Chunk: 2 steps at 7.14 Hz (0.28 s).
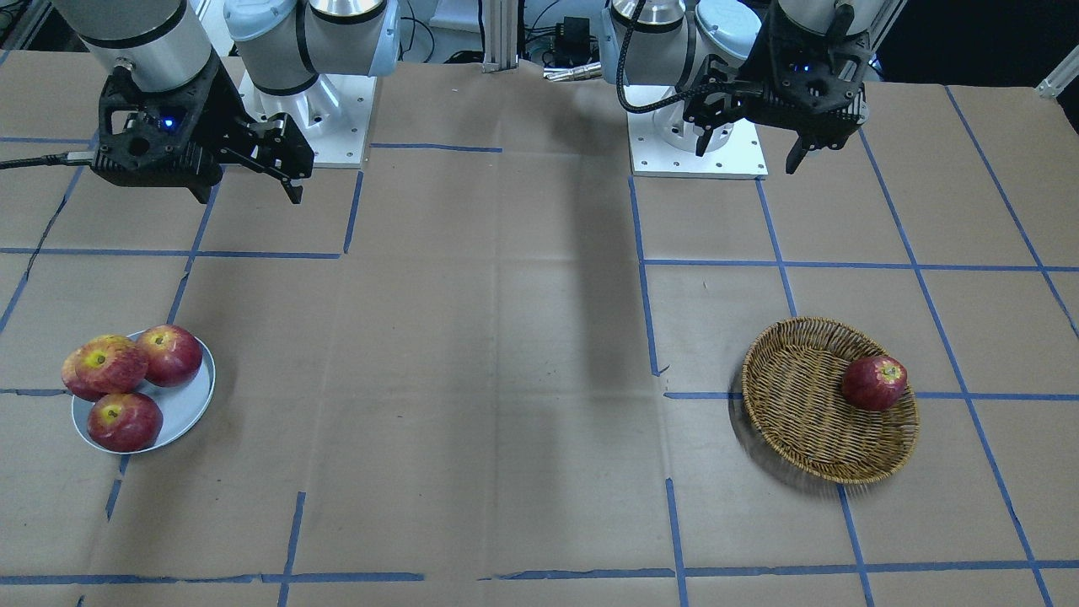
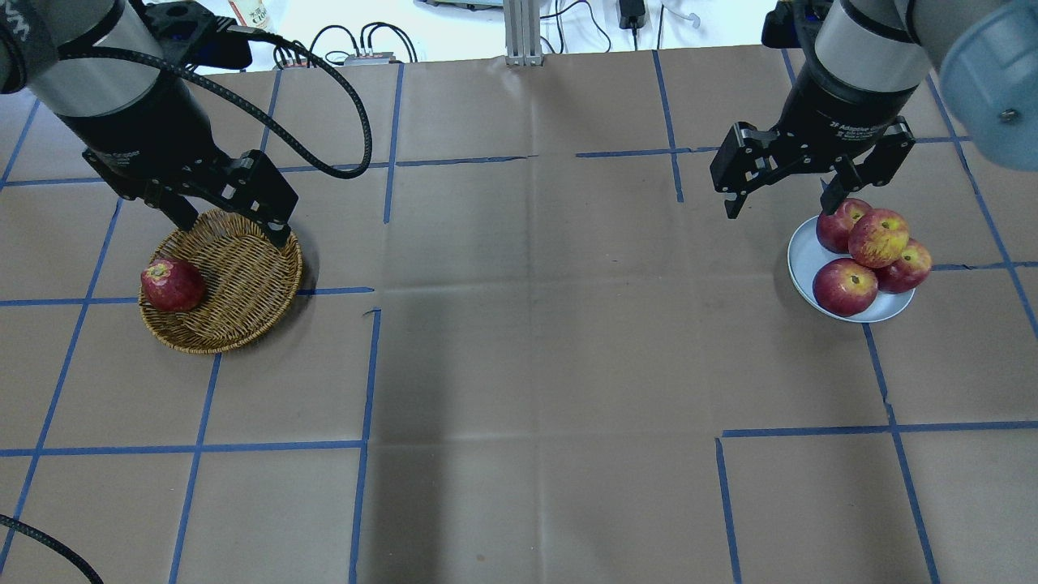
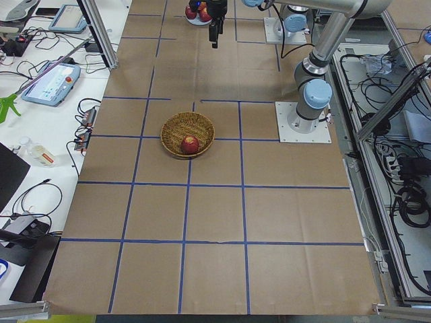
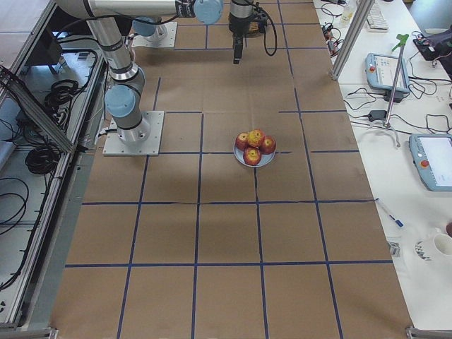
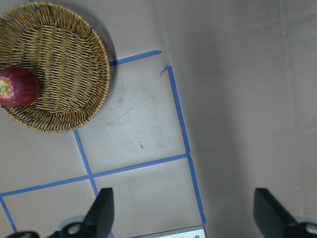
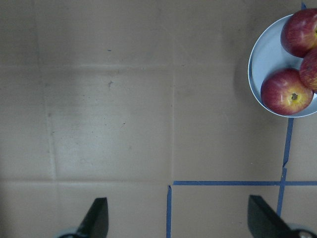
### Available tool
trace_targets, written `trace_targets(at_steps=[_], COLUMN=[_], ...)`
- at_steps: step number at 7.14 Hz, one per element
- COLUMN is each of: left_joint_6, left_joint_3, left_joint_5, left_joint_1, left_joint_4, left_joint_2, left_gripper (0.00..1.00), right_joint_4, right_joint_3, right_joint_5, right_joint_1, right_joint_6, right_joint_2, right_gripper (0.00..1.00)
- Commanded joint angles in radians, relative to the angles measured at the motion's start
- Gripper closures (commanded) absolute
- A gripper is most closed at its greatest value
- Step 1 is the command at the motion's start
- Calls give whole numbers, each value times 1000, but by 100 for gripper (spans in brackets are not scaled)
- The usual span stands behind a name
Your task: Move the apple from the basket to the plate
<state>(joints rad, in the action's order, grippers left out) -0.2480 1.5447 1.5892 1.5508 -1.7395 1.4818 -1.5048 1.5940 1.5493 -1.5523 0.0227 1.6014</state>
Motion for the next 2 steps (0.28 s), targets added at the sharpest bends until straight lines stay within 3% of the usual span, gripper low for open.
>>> trace_targets(at_steps=[1,2], left_joint_6=[1,1], left_joint_3=[0,0], left_joint_5=[0,0], left_joint_1=[0,0], left_joint_4=[0,0], left_joint_2=[0,0], left_gripper=[1,1], right_joint_4=[0,0], right_joint_3=[1,1], right_joint_5=[2,2], right_joint_1=[0,0], right_joint_6=[0,0], right_joint_2=[0,0], right_gripper=[0,0])
